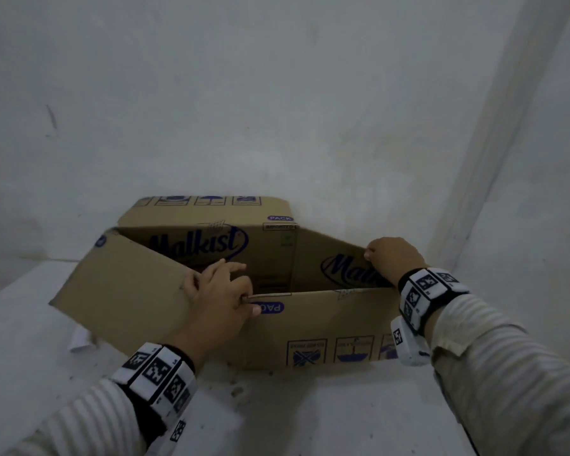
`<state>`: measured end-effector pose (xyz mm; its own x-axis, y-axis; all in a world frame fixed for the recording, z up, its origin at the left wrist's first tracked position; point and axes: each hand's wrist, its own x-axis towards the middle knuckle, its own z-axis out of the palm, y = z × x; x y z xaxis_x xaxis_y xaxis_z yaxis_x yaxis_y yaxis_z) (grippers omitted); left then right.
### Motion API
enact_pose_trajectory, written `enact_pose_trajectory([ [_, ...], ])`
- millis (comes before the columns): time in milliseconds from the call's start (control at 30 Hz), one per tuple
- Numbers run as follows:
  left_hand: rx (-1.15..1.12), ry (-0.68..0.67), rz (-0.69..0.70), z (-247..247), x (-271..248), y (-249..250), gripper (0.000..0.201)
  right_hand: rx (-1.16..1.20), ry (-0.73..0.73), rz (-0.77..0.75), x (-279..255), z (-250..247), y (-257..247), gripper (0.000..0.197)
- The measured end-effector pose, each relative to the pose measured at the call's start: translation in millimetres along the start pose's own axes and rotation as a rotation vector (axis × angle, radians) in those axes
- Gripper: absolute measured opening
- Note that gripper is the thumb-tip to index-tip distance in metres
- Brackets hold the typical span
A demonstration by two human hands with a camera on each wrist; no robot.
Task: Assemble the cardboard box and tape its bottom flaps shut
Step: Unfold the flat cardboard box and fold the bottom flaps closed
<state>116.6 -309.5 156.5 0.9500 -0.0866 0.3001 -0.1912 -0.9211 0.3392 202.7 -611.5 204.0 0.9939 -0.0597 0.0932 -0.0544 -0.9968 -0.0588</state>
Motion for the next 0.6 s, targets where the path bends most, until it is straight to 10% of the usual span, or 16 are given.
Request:
enact_pose_trajectory([
  [600, -0.199, -0.147, 0.064, -39.8, 7.9, -82.8, 0.035, -0.192, -0.119, 0.204, -62.7, -6.9, -35.4, 0.040],
])
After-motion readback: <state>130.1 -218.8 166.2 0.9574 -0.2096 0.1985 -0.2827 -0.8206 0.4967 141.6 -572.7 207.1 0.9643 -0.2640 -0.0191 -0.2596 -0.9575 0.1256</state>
